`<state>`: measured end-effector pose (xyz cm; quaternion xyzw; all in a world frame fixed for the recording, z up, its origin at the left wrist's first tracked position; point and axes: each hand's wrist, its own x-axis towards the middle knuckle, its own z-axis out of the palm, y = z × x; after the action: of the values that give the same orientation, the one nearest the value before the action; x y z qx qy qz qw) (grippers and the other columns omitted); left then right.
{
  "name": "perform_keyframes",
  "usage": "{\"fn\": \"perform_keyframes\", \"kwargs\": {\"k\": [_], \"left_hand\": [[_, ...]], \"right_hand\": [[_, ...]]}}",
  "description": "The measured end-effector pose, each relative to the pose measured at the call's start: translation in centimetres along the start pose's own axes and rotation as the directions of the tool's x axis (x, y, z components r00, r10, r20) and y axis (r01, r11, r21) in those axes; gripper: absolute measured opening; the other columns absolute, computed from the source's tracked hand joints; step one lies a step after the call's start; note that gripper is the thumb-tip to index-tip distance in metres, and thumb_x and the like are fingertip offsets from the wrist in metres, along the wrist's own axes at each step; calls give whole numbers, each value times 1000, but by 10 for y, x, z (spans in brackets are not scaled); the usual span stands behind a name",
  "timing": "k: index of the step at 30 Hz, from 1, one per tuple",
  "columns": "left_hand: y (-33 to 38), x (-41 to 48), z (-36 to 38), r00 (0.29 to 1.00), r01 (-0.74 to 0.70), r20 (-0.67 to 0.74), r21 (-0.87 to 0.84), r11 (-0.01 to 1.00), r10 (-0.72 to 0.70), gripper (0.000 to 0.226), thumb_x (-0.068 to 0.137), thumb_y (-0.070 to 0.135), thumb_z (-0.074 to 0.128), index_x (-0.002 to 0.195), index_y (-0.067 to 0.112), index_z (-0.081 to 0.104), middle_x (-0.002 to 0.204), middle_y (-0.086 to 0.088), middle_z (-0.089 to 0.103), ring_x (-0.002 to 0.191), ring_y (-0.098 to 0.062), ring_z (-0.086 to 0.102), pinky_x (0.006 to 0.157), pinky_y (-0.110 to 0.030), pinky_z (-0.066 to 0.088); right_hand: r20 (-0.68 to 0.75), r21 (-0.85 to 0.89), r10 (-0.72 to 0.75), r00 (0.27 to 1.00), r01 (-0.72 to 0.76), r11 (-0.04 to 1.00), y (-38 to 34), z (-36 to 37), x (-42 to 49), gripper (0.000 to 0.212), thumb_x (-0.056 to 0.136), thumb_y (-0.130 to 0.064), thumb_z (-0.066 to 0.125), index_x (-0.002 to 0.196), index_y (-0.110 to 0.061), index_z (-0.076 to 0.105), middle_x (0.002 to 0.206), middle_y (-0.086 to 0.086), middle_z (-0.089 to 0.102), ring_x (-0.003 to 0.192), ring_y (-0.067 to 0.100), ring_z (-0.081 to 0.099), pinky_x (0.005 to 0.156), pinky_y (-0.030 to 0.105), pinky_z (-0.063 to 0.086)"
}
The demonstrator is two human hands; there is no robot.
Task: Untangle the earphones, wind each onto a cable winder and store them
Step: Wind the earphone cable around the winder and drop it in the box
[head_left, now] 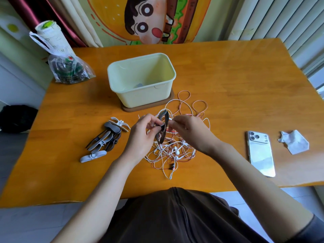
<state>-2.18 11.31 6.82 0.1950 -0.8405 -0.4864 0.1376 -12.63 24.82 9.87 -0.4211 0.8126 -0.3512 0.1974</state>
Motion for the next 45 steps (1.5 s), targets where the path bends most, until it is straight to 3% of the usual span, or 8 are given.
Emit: {"fn": "perform_keyframes", "kwargs": {"k": [4, 12, 17, 21, 30, 35, 41, 45], "left_hand": [[5, -1, -4, 982, 61, 180, -62, 996, -49, 19, 91, 6, 60, 89, 24, 58, 96, 1, 63, 95, -14, 62, 82, -24, 52], [16, 2, -18, 933, 125, 355, -152, 980, -63, 21, 90, 2, 59, 88, 22, 57, 91, 2, 62, 85, -3, 63, 76, -18, 52], [20, 5, -22, 911, 149, 409, -207, 967, -53, 20, 90, -2, 58, 88, 18, 56, 86, 6, 59, 80, 5, 62, 72, -15, 49], [16, 3, -17, 916, 206, 392, -285, 936, -82, 24, 90, -1, 58, 96, 21, 52, 93, 7, 62, 86, 1, 63, 78, -19, 50], [15, 2, -13, 920, 209, 382, -289, 934, -87, 40, 87, -2, 61, 106, 33, 57, 105, 12, 66, 97, 5, 63, 80, -14, 49], [18, 4, -13, 952, 241, 296, -561, 792, -80, 35, 79, 3, 63, 110, 18, 58, 99, 8, 71, 101, -8, 64, 84, -21, 51], [21, 3, -7, 959, 277, 251, -752, 598, -130, 34, 78, 9, 57, 112, 14, 58, 99, 1, 72, 101, -17, 66, 88, -34, 55], [22, 6, -7, 968, 247, 185, -807, 536, -168, 32, 79, 11, 56, 111, 14, 59, 100, -2, 70, 99, -17, 67, 85, -36, 57]], "right_hand": [[-19, -19, -4, 1000, 4, 1000, 15, -10, 6, 22, 92, -30, 57, 84, -12, 67, 85, 4, 61, 71, 10, 52, 62, 12, 36], [-149, 144, -56, 987, 78, 986, 14, -12, 8, 30, 74, -45, 64, 77, -15, 62, 81, 6, 63, 75, 17, 57, 65, 19, 42], [-227, 301, -17, 974, 87, 950, 14, -9, 8, 27, 77, -39, 64, 77, -12, 63, 74, 0, 63, 70, 9, 58, 64, 19, 45], [-181, 373, 36, 983, 35, 927, 18, -6, 9, 12, 87, -20, 63, 76, -17, 60, 70, -6, 66, 66, 4, 64, 68, 20, 52], [9, 531, 138, 990, -122, 839, 27, 1, 7, 20, 91, -18, 57, 72, -11, 58, 60, -3, 63, 57, 12, 63, 63, 29, 55], [52, 563, 149, 987, -153, 812, 24, 11, 2, 24, 94, -20, 52, 74, -9, 59, 60, -1, 56, 56, 7, 53, 58, 19, 47], [49, 532, 151, 987, -153, 833, 17, 23, -2, 49, 97, -38, 39, 90, 4, 62, 81, 23, 61, 67, 28, 50, 68, 33, 42], [15, 492, 159, 987, -146, 858, 11, 25, -6, 41, 100, -30, 37, 80, -3, 61, 64, 0, 48, 55, 5, 44, 55, 17, 37]]}}
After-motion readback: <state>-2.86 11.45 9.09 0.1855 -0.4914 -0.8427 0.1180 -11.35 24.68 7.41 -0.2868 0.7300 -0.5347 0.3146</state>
